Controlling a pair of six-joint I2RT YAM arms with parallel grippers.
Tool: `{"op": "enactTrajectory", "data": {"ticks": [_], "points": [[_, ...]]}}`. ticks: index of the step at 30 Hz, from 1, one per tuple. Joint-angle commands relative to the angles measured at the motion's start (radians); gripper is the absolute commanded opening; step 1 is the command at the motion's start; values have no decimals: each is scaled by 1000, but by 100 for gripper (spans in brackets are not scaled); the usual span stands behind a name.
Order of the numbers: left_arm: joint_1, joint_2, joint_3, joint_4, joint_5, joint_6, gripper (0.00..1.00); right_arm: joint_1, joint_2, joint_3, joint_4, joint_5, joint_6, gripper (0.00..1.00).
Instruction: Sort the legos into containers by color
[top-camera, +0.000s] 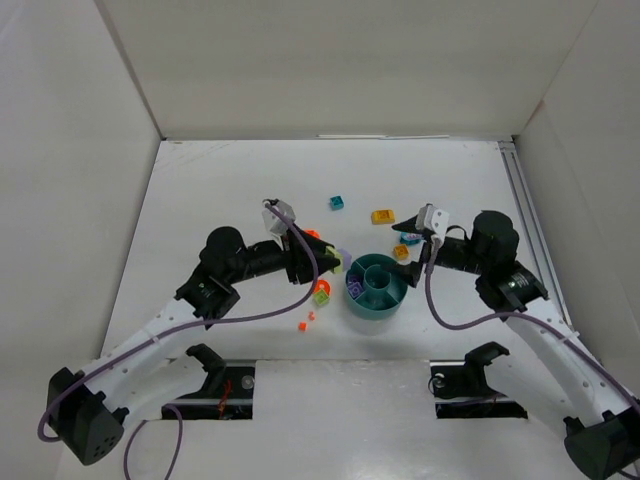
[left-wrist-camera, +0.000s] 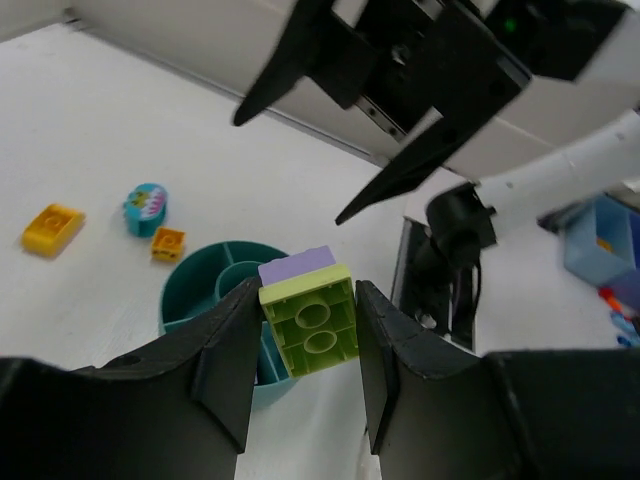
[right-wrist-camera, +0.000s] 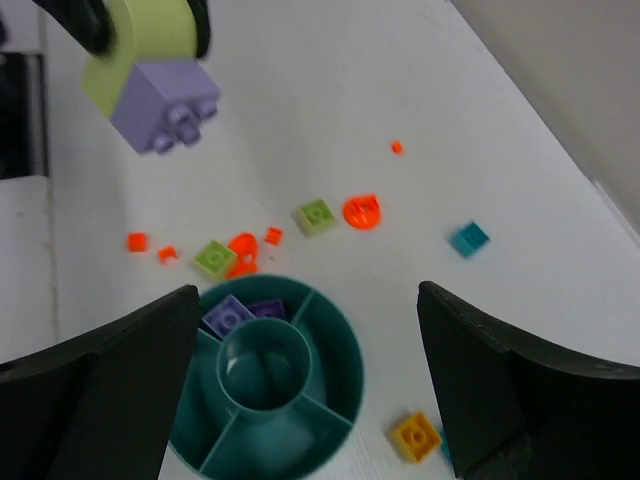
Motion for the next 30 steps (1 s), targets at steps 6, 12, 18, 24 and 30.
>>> {"op": "enactTrajectory", "data": {"ticks": [6,12,18,24,30], "points": [[-5,43,48,164,389,163,0,76,54,136,135,-349,8,93],[-5,54,70,175,411,176,0,146,117,176,135,-376,28,93],[-5,34,61,175,402,203,0,190,229,197,135,-387,77,86],[-14,34,61,175,402,222,0,222,294,234,135,-392,98,79],[-14,25,61,157,366,231,0,241,294,243,135,-373,109,55]]}}
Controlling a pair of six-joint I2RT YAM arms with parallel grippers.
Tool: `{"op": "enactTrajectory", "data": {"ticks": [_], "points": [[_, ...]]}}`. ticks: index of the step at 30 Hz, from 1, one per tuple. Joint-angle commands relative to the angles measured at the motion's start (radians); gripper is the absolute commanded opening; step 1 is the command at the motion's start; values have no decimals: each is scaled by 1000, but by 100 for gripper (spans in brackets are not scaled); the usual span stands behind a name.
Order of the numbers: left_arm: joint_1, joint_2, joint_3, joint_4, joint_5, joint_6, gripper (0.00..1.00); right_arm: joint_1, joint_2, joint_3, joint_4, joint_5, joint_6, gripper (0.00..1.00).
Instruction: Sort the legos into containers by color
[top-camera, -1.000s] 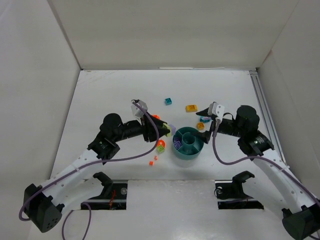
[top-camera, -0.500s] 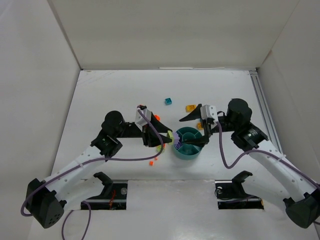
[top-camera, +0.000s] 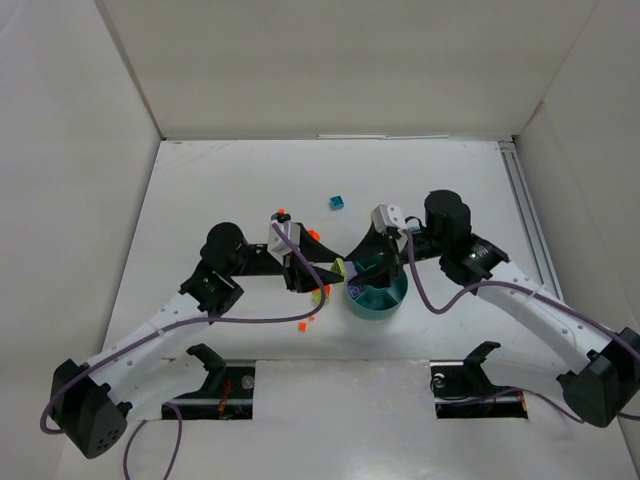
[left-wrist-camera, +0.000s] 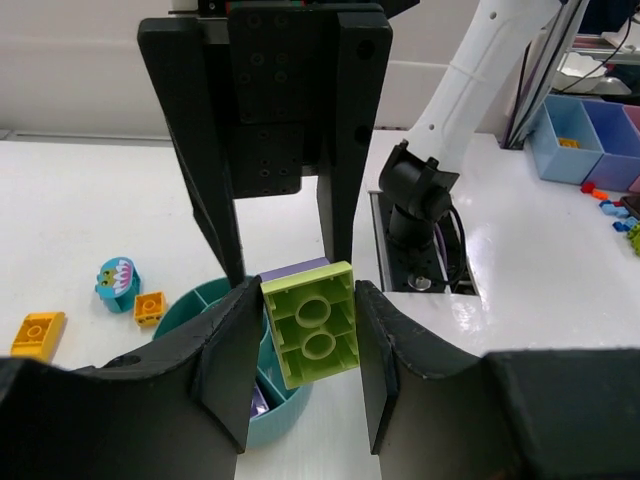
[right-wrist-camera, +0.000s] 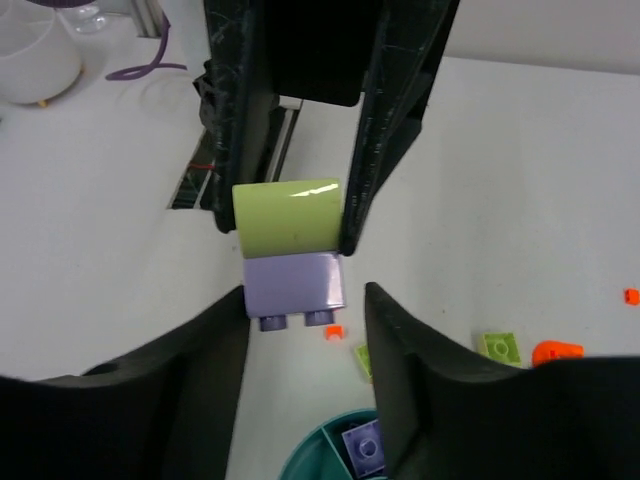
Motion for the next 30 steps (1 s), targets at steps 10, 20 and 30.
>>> {"op": "enactTrajectory", "data": {"ticks": [10,20,30], "points": [[-10,-81,26,-35,-107,51,0,17,-39,43,45,29,25,4],[-10,-241,-81,-119,-466,-75,0,-204,-96,-42,-50,59,-4,0],[-10,-135,38,-415,-977,-424,0,62,57,69,-389,748,-211,0]]}}
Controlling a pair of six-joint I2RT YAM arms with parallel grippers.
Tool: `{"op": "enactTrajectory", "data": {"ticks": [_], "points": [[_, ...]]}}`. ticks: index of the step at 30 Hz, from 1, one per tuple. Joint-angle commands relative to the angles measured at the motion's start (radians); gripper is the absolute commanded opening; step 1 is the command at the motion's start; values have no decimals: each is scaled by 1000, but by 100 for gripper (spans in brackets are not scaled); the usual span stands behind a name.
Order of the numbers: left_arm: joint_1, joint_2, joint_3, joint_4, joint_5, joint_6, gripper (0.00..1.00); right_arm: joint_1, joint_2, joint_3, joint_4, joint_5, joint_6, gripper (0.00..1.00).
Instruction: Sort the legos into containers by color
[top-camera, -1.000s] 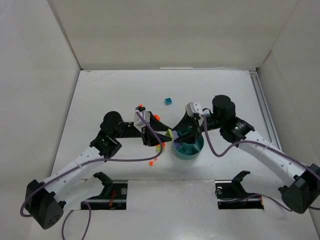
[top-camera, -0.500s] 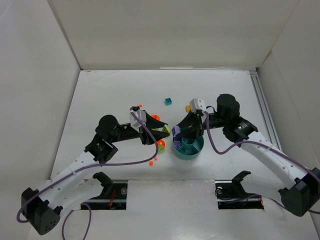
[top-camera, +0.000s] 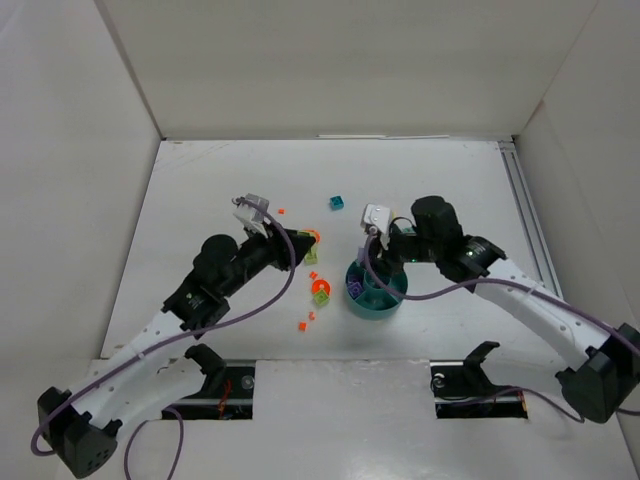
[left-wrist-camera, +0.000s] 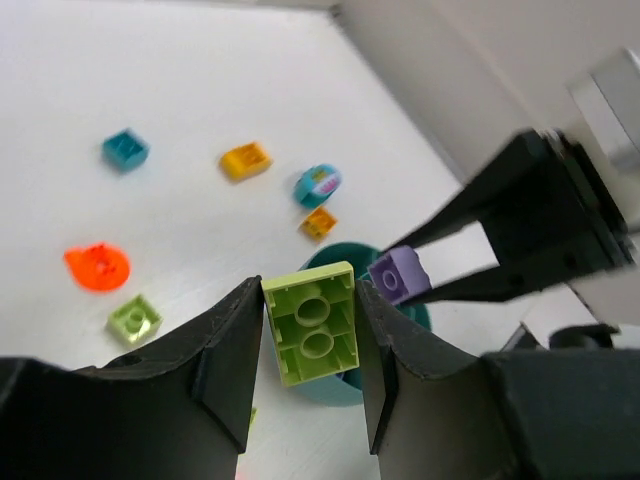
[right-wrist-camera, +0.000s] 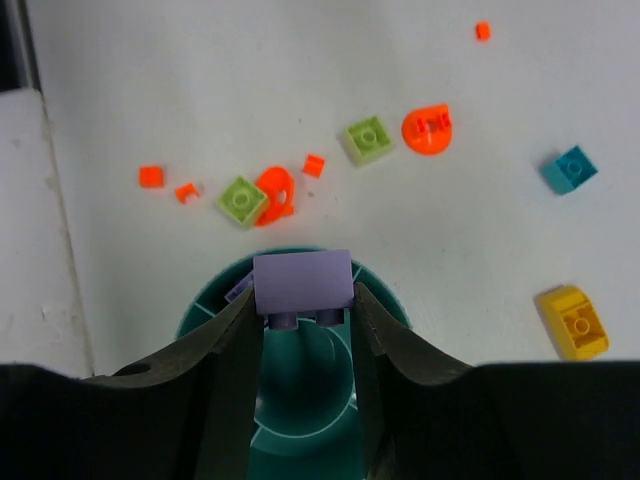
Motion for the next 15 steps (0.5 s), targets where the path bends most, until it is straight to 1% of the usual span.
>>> {"op": "enactTrajectory", "data": {"ticks": [1,3,6,7,9,12,15], "points": [[1,70,107,-176,-192,-133,0,77,76,55,-85,247,-65,0],[1,114,138,-221,-221,-151,0,109,128,66,-85,266,-65,0],[1,127,148,-233,-221,-151,0,138,138,66,-55,309,-52,0],[1,127,148,-233,-221,-151,0,138,147,66,-43,328,-52,6],[1,118,148,-233,-231,-151,0,152,147,66,-42,379,-43,11],[1,108,139,-243,-231,-151,0,152,147,57,-42,402,-43,18],[1,108,139,-243,-241,-151,0,152,170,48,-42,382,-43,23]]}}
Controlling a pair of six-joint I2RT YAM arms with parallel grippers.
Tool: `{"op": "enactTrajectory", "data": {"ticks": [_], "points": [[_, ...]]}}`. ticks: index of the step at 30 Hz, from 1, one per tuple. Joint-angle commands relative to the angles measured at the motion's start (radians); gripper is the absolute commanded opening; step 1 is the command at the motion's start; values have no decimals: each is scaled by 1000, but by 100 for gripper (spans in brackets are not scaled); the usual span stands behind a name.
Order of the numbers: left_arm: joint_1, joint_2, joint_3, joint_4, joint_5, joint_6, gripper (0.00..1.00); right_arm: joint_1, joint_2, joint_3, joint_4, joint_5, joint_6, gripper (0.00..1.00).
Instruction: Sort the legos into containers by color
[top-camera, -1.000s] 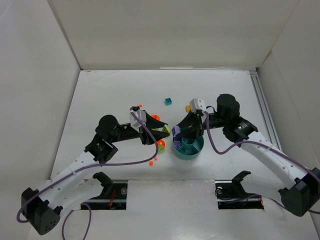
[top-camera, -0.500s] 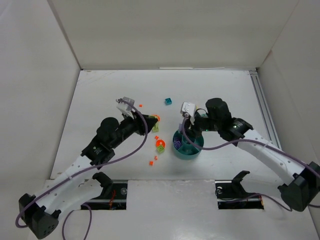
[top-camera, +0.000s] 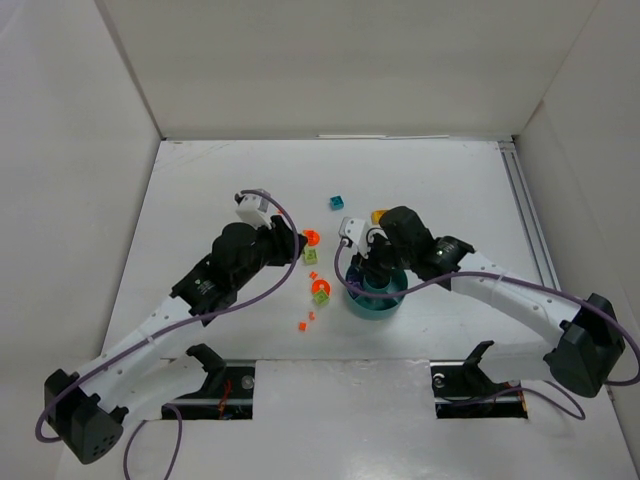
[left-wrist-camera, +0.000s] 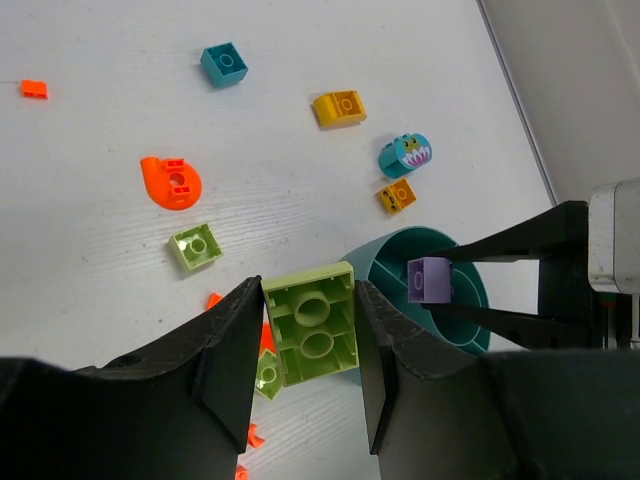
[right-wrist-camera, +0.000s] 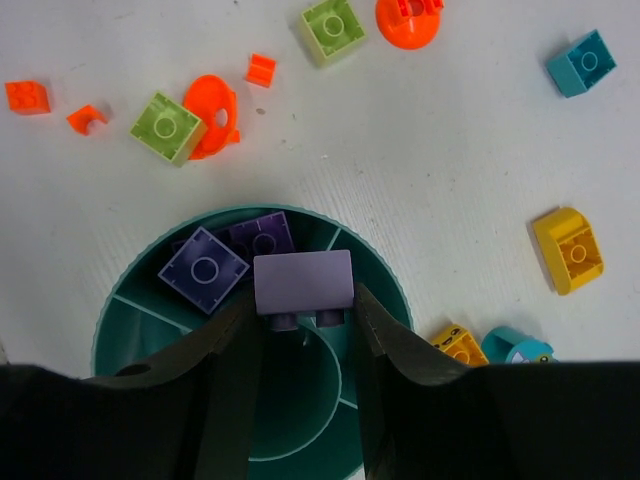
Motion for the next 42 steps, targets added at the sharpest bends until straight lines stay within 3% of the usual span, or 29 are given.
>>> {"op": "enactTrajectory", "data": {"ticks": [1,8,17,22,25,28,31,42], "points": [[1,-38,32,11,-27,-12,0,8,5,31,31,31,-5,23],[1,-28,32,11,2,-3,0,26,25,31,43,-28,-24,33],[1,2,41,11,42,17,0,26,-4,31,52,-38,-34,63],[1,2,41,11,86,26,0,26,-39,49,43,-38,-34,67],[1,2,30,56,193,57,0,26,-88,72,22,83,20,71],[1,34,21,81,289,84,0,26,-168,72,-3,267,93,87],[-8,78,21,109,365,120,0,-7,-260,63,-26,320,141,97],[-50,227,105,189,410,164,0,-288,-470,-33,-107,311,169,99]]}}
